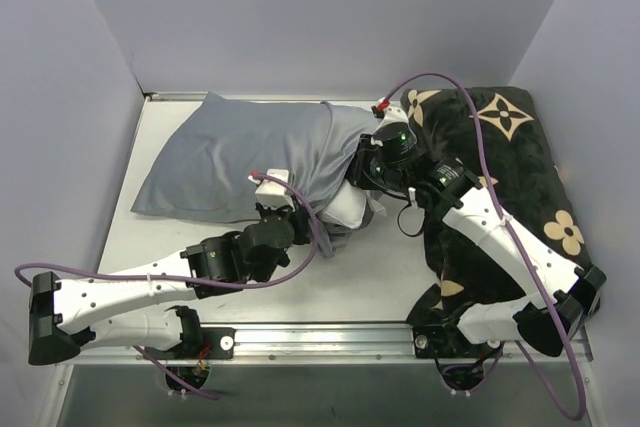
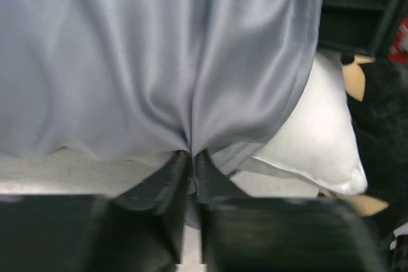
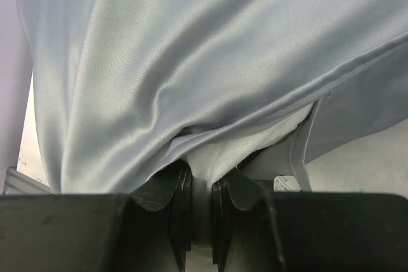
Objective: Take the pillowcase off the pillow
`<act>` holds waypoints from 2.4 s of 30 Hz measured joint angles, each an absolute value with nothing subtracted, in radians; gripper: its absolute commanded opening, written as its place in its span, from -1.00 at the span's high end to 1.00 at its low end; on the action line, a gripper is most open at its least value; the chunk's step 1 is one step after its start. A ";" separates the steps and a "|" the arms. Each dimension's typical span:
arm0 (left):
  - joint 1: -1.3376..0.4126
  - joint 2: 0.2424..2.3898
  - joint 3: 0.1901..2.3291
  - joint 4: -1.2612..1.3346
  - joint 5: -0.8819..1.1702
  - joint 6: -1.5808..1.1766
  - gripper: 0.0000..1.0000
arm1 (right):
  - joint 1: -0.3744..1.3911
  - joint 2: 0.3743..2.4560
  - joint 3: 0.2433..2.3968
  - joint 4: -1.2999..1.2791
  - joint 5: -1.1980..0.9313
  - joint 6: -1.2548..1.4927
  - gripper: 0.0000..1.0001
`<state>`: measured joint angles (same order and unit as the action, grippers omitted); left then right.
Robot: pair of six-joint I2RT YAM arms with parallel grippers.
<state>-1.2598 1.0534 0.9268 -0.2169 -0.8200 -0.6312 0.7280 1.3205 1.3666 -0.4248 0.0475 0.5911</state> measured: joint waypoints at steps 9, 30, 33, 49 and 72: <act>-1.023 1.023 0.929 -0.381 -0.883 -0.787 0.97 | 0.735 1.149 1.161 -0.344 0.027 0.607 1.00; -0.845 1.064 0.570 -0.115 -0.680 -0.841 -0.33 | 0.701 1.098 1.034 -0.272 -0.115 0.631 1.00; -0.768 1.066 0.588 -0.130 -0.631 -0.815 -0.46 | 0.730 1.113 1.012 -0.229 -0.107 0.631 1.00; -0.597 1.254 0.974 -0.304 -0.452 -0.641 -0.88 | 0.835 1.272 0.878 -0.009 -0.124 0.709 1.00; -1.105 0.935 1.005 -0.466 -0.498 -0.336 -0.95 | 0.839 1.437 1.211 -0.102 -0.207 0.811 1.00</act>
